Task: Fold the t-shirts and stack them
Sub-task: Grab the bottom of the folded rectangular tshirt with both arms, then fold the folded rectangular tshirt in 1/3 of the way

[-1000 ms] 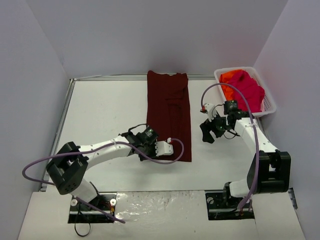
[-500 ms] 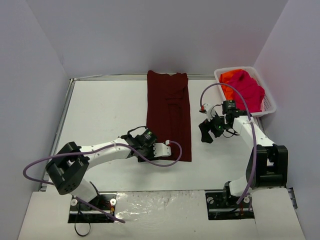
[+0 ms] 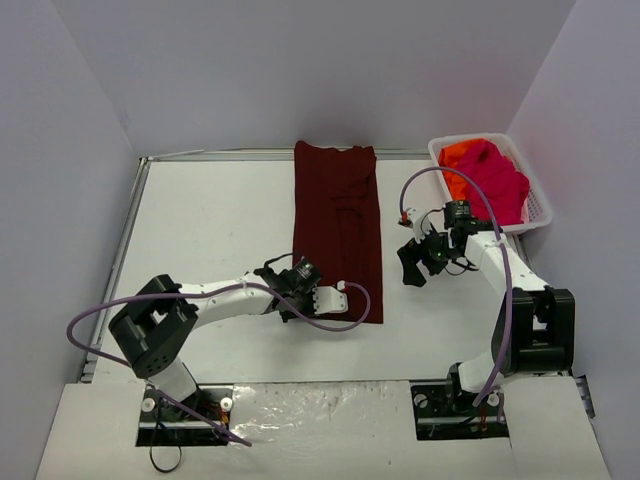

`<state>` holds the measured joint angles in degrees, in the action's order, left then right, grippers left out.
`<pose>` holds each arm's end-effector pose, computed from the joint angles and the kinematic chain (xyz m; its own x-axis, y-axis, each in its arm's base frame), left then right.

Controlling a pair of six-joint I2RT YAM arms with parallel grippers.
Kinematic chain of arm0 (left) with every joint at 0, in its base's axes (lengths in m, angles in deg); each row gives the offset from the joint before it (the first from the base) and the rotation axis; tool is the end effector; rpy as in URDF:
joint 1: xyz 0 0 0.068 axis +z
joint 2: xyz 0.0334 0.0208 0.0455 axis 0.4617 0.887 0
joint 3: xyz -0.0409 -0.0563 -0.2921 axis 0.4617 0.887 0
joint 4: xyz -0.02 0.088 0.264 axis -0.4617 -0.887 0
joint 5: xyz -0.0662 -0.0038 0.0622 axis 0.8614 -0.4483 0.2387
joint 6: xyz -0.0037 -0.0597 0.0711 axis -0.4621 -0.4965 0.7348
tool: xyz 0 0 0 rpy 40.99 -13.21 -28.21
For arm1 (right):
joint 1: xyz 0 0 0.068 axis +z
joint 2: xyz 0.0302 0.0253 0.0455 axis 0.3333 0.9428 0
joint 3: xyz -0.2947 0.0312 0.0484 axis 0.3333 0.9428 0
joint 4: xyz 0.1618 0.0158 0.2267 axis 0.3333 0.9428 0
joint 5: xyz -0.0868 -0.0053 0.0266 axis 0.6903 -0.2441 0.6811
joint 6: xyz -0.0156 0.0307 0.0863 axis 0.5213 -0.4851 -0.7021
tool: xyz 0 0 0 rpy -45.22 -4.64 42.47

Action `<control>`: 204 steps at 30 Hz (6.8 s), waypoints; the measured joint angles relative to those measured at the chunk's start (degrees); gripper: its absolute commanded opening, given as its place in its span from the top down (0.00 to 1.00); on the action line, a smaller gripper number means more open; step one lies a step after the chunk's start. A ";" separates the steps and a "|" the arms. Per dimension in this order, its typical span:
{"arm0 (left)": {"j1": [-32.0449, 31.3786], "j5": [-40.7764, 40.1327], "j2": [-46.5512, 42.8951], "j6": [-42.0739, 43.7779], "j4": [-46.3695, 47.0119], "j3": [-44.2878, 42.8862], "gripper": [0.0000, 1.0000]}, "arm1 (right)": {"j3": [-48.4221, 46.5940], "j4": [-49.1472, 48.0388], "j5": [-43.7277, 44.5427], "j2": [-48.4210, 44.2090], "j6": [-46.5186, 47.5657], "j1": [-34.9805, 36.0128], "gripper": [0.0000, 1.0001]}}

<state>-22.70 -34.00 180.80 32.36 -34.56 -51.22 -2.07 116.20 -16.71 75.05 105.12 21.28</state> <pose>0.2181 -0.2774 0.1458 -0.0569 0.8775 -0.4762 0.9731 0.1555 0.1702 0.3307 0.0563 0.2103 -0.4434 -0.5364 -0.7181 -0.7767 0.6299 0.0091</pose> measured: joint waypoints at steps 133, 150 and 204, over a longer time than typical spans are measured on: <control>20.33 40.96 0.87 18.97 -46.21 -27.04 0.98 | -18.21 24.15 -0.70 0.90 22.32 25.53 1.00; 24.26 34.18 8.81 18.73 -45.79 -39.89 0.98 | -28.70 23.54 -0.26 9.92 23.02 22.18 1.00; 26.91 18.51 29.73 12.20 -27.39 -59.45 0.80 | -51.04 15.08 -0.46 41.62 21.66 12.79 0.74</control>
<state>4.21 -15.48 210.52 44.56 -61.94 -110.68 -53.10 131.28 -17.17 116.67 126.78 34.06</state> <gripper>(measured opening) 0.156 0.151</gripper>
